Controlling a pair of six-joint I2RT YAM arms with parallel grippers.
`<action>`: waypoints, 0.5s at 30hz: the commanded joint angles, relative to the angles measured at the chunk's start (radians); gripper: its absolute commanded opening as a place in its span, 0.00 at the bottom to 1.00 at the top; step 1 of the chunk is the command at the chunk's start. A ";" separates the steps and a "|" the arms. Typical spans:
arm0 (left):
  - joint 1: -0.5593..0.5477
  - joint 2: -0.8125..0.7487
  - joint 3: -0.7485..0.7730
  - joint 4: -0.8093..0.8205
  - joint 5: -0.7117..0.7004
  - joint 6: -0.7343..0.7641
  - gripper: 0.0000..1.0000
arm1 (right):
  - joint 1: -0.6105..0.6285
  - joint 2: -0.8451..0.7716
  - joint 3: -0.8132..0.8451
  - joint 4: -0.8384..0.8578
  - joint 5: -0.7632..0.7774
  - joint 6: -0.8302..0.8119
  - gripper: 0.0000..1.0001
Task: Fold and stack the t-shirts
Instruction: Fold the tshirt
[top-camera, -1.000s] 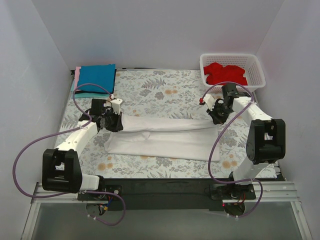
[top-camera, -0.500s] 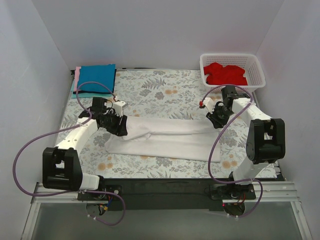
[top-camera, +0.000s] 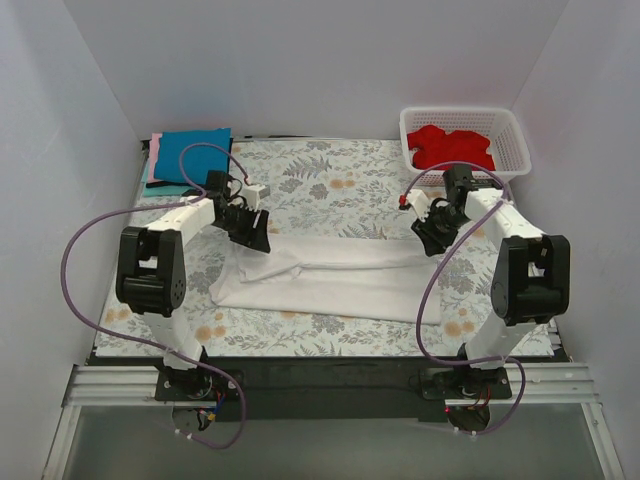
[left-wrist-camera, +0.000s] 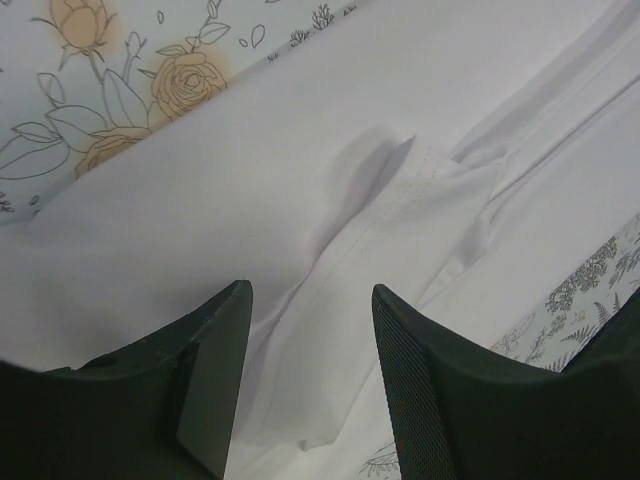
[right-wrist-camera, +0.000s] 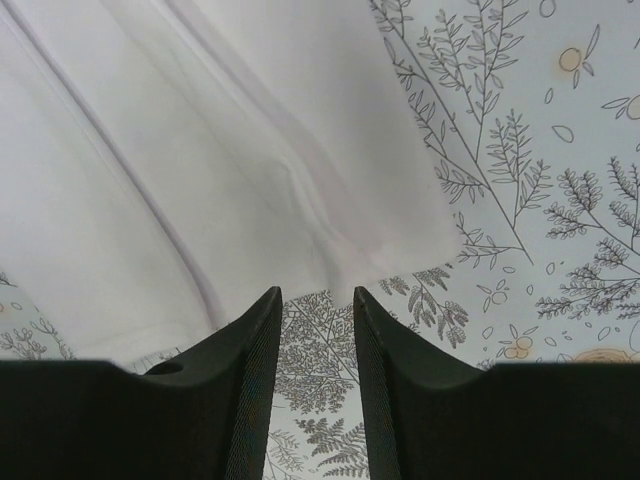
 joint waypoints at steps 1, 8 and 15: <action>-0.029 0.023 0.050 -0.030 0.024 -0.013 0.50 | -0.002 0.069 0.076 -0.064 -0.055 0.049 0.40; -0.063 0.046 0.009 -0.034 0.006 -0.002 0.46 | -0.001 0.126 0.030 -0.075 -0.028 0.040 0.40; -0.089 0.032 -0.039 -0.041 0.017 -0.005 0.35 | 0.001 0.124 0.011 -0.078 -0.011 0.031 0.31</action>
